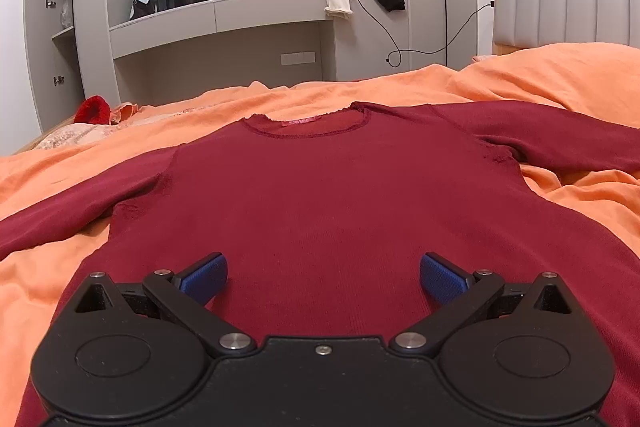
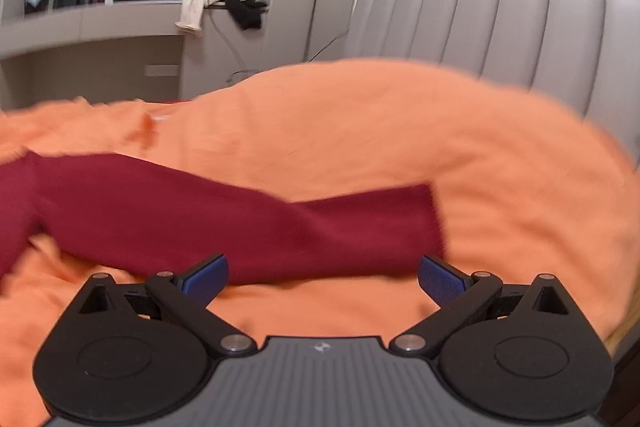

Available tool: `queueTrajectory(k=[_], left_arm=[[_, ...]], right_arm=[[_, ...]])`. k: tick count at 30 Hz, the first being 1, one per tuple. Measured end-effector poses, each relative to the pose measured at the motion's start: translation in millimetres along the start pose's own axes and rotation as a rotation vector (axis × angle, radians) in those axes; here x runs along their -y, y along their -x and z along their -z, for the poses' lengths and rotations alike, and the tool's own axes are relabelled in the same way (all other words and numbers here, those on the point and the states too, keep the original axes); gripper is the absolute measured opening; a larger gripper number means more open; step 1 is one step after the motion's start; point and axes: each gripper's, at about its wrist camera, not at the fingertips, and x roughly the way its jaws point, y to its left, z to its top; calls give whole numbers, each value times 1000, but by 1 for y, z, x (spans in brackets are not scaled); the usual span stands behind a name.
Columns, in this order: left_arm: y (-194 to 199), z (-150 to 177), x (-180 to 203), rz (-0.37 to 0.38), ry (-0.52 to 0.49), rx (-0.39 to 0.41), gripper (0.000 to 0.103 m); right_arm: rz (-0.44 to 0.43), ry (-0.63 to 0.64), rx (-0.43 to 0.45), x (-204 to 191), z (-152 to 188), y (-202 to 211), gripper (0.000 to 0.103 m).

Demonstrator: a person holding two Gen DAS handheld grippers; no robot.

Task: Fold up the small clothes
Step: 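Reach the right gripper to a sleeve cuff and close on it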

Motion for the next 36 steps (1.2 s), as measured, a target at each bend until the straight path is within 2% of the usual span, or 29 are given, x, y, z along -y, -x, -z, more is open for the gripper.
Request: queueTrajectory(k=[6,13,22,28,31,36], left_arm=[[0,0,-1,4,8,-4,102],[-1,-1,-2,6,4,-4,102],[-1,-1,-1,8,4,-6,102],[-2,-1,-2,16,25,-20,102],[-3,-1,-6,24,46,-28,102],[-3,-2,-10,34,70,-34,102]], right_arm=[[-132,-70,-62,-9,-9,15,103],[-156,-46,-88,-24,-15,26,103],[-114,-2,-33,-29,-19,25,103],[26,-53,9,8,-26,-5,103],[38,-140,36,32,-27,-16,102],[64,-319,-1,67,-22,-42,79]])
